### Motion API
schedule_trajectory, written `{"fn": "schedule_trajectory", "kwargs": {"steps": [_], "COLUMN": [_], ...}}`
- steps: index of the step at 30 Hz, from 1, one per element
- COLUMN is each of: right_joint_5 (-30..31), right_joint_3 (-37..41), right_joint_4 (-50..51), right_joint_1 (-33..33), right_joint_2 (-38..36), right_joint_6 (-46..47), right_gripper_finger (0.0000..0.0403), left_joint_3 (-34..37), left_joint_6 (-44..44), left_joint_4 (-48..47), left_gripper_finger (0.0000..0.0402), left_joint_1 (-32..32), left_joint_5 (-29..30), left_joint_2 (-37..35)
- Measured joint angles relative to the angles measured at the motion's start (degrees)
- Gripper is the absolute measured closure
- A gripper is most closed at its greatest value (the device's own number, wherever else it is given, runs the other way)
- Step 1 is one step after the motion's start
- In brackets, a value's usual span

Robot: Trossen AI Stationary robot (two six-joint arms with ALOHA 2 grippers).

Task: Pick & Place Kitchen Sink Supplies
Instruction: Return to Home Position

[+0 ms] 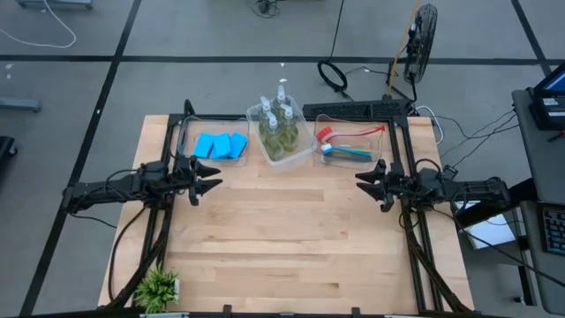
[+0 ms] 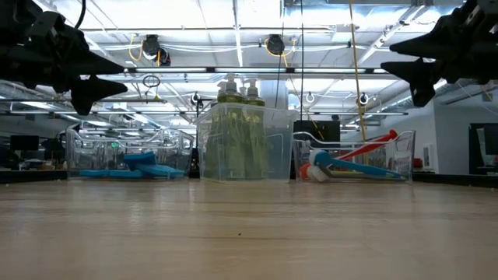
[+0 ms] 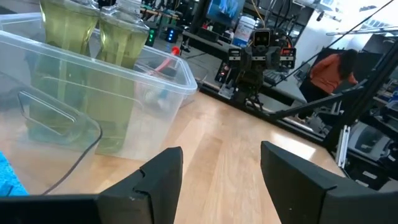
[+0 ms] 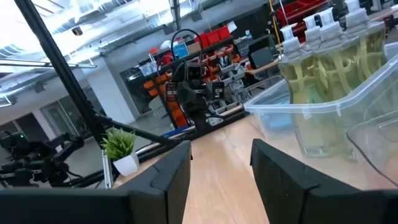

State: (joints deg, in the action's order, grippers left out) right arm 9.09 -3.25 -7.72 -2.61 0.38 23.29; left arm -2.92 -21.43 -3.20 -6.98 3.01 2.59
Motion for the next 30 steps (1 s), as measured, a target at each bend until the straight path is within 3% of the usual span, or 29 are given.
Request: {"fn": "schedule_trajectory", "kwargs": {"steps": [30], "right_joint_5": [-0.17], "right_joint_3": [0.04], "right_joint_4": [-0.62], "right_joint_1": [0.0], "right_joint_2": [0.0], "right_joint_6": [0.0], "right_gripper_finger": [0.0248], "left_joint_3": [0.0], "left_joint_6": [0.04], "left_joint_4": [-0.02], "left_gripper_finger": [0.0188], "left_joint_1": [0.0], "left_joint_5": [0.0], "left_joint_2": [0.02]}}
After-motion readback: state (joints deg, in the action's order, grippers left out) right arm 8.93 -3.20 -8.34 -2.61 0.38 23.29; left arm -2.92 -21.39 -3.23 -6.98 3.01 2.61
